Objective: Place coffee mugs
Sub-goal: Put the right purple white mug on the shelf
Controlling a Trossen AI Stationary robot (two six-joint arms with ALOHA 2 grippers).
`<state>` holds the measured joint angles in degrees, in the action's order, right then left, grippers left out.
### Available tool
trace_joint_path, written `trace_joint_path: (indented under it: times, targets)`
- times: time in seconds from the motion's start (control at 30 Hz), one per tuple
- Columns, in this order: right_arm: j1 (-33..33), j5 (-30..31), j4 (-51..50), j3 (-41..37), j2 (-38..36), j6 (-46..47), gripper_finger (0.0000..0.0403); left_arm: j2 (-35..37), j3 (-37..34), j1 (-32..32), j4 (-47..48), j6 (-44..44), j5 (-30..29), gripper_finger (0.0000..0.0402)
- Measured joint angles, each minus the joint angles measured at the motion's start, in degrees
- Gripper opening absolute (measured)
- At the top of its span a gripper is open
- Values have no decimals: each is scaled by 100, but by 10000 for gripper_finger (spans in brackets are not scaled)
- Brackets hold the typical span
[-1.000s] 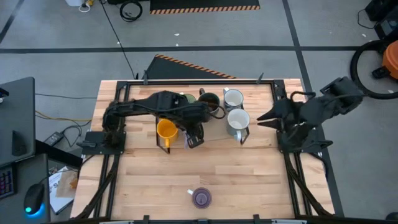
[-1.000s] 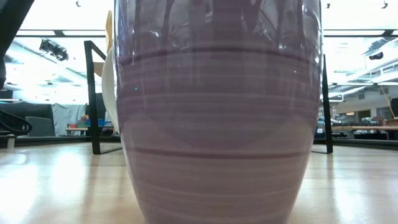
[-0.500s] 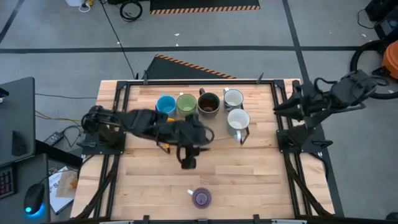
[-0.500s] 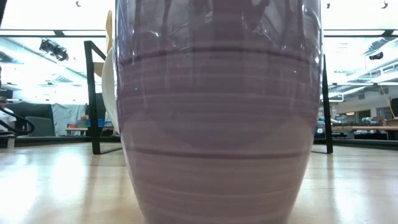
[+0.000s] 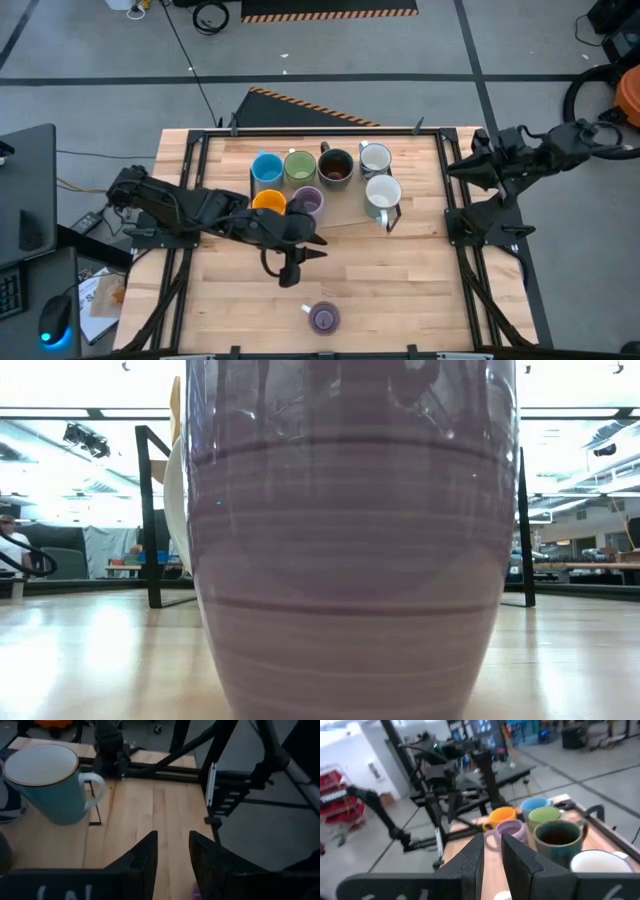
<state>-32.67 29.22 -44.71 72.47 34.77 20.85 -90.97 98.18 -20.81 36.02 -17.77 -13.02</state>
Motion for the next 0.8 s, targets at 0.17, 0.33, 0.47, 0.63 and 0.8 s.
trace_joint_path:
  times: [0.17, 0.33, 0.47, 0.63, 0.8]
  targets:
    - [0, 385, 699, -869, -514, -147, 73, 55, -48, -85, -121, -22, -11, 116]
    - [30, 1251, 1591, -1350, -830, -875, 73, 51, -50, -99, -139, -183, 100, 116]
    - [28, 1595, 1900, -1399, -906, -1307, 73, 62, -50, -97, -145, -261, 169, 116]
    - [28, 1580, 1979, -1399, -893, -1504, 73, 66, -41, -132, -149, -653, 477, 116]
    - [28, 1578, 1980, -1399, -893, -1505, 73, -104, -29, -296, -82, -1156, 1126, 116]
